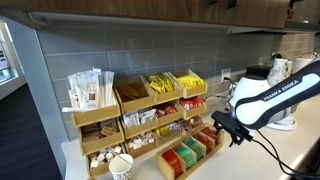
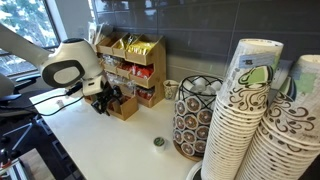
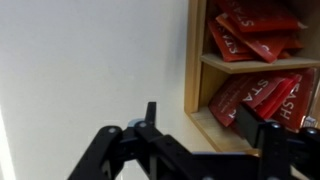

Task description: Remove a sachet from the far right rack of the stand alone snacks rack

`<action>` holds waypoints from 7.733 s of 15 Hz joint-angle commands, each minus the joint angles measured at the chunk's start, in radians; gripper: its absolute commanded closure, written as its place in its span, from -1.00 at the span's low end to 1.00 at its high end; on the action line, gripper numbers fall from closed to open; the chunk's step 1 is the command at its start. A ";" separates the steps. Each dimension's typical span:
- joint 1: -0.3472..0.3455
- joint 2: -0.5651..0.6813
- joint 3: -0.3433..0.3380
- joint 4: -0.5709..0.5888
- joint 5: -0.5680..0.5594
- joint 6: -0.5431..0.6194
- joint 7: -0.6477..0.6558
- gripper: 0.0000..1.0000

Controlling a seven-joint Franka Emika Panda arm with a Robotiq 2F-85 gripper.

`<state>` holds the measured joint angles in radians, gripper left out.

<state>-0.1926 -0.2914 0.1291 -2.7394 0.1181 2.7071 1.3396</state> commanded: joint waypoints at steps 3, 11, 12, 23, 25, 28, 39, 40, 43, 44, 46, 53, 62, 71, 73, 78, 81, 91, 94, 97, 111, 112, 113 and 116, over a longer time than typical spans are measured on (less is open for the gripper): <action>0.019 0.026 -0.022 0.007 0.008 0.042 0.062 -0.64; 0.024 0.016 -0.030 0.006 0.013 0.039 0.111 -0.78; 0.025 0.015 -0.031 0.006 0.013 0.038 0.114 -0.78; 0.040 0.022 -0.036 0.010 0.011 0.023 0.113 -0.43; 0.042 0.027 -0.036 0.013 0.014 0.027 0.112 -0.32; 0.048 0.036 -0.037 0.018 0.019 0.030 0.109 -0.14; 0.073 0.060 -0.047 0.039 0.042 0.038 0.106 0.09; 0.074 0.060 -0.047 0.041 0.044 0.037 0.106 0.14; 0.078 0.062 -0.050 0.046 0.051 0.040 0.105 0.60; 0.079 0.062 -0.050 0.047 0.054 0.041 0.105 0.63; 0.080 0.065 -0.052 0.048 0.057 0.042 0.105 0.70; 0.083 0.059 -0.056 0.046 0.068 0.049 0.104 0.97; 0.100 0.015 -0.070 0.051 0.098 0.083 0.077 0.99; 0.097 -0.077 -0.091 0.079 0.101 0.045 0.003 0.99; 0.099 -0.090 -0.101 0.087 0.105 0.026 -0.025 0.99; 0.097 -0.087 -0.098 0.086 0.104 -0.023 -0.073 0.99; 0.095 -0.069 -0.090 0.079 0.100 -0.018 -0.084 0.99; 0.123 -0.006 -0.094 0.079 0.154 0.044 -0.119 0.94; 0.125 0.006 -0.096 0.081 0.163 0.042 -0.128 1.00; 0.123 0.004 -0.098 0.085 0.167 0.035 -0.136 0.99; 0.078 -0.179 -0.118 0.173 0.086 -0.321 -0.265 0.99; 0.071 -0.190 -0.120 0.190 0.074 -0.388 -0.276 0.99; 0.054 -0.197 -0.114 0.211 0.047 -0.468 -0.262 0.99; 0.034 -0.193 -0.123 0.255 0.012 -0.686 -0.265 0.99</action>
<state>-0.1371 -0.4857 0.0155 -2.5174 0.1644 2.1878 1.0899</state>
